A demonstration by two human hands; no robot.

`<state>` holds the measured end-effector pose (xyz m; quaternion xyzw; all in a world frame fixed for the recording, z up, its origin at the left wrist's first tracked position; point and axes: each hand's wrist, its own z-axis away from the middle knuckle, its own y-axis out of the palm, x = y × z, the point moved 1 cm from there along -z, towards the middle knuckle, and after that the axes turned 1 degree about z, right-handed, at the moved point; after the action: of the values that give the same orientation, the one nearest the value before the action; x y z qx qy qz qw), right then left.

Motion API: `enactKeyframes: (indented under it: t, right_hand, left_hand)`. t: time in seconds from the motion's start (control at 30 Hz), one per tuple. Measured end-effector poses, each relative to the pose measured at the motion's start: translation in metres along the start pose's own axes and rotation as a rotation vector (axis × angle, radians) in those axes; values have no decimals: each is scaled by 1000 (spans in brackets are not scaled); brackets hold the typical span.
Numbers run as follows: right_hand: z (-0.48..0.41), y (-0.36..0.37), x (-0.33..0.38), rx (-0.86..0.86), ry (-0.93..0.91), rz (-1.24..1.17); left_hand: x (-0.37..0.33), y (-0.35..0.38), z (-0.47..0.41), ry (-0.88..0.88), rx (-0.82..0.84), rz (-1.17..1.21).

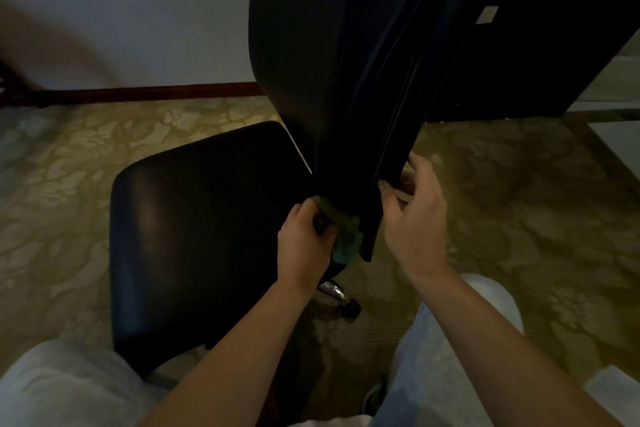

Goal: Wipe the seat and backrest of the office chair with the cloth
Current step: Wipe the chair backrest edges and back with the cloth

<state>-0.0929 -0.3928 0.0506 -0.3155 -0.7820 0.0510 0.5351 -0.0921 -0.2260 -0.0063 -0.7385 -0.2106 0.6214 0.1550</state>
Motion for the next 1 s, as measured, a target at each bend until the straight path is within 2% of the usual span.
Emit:
enactKeyframes:
  t: [0.13,0.23,0.37,0.53,0.77,0.9,1.0]
  right_hand:
    - [2,0,-1,-1,2,-24]
    - [5,2,-2,-13,5,-21]
    - [6,7,-2,-56,34,-16]
    - [10,12,-7,-54,147,-4]
    - [7,13,-8,-35,164,8]
    - [8,13,-8,-36,151,13]
    - [8,14,-7,-45,149,1]
  left_hand:
    - [16,0,5,-92,64,-95]
    - [10,-5,12,-40,51,-66]
    - [-8,-12,17,35,-52,26]
    - [-15,-10,2,22,-119,79]
    - [-3,6,2,26,-118,139]
    - [3,16,3,28,-156,58]
    - [11,22,3,3,-124,13]
